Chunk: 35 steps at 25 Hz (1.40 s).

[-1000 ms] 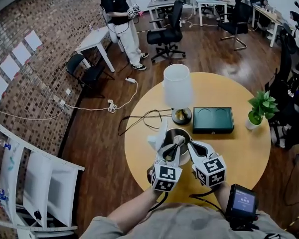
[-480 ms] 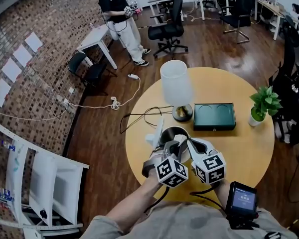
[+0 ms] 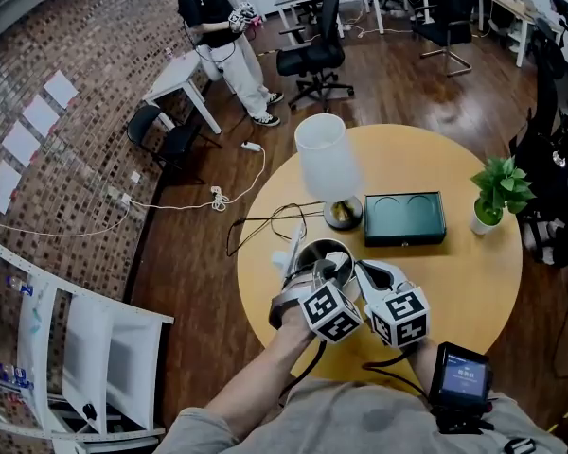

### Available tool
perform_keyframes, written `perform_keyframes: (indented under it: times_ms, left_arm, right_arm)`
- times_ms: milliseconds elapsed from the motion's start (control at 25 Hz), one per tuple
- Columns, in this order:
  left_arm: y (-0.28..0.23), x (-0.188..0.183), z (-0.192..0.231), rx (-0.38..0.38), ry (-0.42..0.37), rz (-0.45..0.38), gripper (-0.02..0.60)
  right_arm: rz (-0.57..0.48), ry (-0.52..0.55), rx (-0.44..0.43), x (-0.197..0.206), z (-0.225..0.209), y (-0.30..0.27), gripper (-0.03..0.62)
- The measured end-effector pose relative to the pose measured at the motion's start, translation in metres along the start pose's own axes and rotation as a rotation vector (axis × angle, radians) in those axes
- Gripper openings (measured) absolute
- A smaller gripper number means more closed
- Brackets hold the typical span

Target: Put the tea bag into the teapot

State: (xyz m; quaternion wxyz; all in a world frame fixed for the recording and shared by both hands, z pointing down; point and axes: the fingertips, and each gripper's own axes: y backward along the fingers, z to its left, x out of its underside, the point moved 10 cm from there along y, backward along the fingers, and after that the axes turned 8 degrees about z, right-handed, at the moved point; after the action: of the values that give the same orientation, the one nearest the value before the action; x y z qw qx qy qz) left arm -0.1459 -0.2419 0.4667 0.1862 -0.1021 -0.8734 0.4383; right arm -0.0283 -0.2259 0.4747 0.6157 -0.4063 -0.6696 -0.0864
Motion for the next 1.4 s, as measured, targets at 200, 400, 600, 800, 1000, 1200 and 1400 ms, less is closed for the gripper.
perform_keyframes:
  times_ms: [200, 400, 600, 800, 1000, 1200, 1400]
  left_arm:
    - [-0.013, -0.004, 0.005, 0.061, -0.033, 0.107, 0.012]
    - [-0.022, -0.001, 0.009, 0.091, -0.042, 0.151, 0.012]
    - [-0.032, 0.004, 0.008, 0.078, -0.061, 0.172, 0.016]
    - [-0.033, 0.006, 0.008, 0.078, -0.058, 0.157, 0.020]
    - [-0.033, 0.007, 0.009, 0.083, -0.055, 0.150, 0.025]
    - [-0.033, 0.006, 0.011, 0.092, -0.020, 0.126, 0.051]
    - [-0.034, 0.006, 0.011, 0.094, -0.006, 0.117, 0.060]
  right_arm:
    - [-0.005, -0.007, -0.010, 0.001, -0.003, -0.001, 0.003]
    - [-0.007, -0.013, -0.011, 0.000, -0.005, -0.002, 0.003]
    - [-0.008, -0.019, -0.011, 0.002, -0.007, -0.001, 0.003]
    - [-0.004, -0.025, -0.010, 0.003, -0.009, -0.003, 0.003]
    - [-0.006, -0.026, -0.012, 0.002, -0.007, -0.005, 0.003]
    - [-0.007, -0.027, -0.010, 0.003, -0.010, -0.006, 0.003]
    - [-0.008, -0.027, -0.011, 0.003, -0.010, -0.007, 0.003]
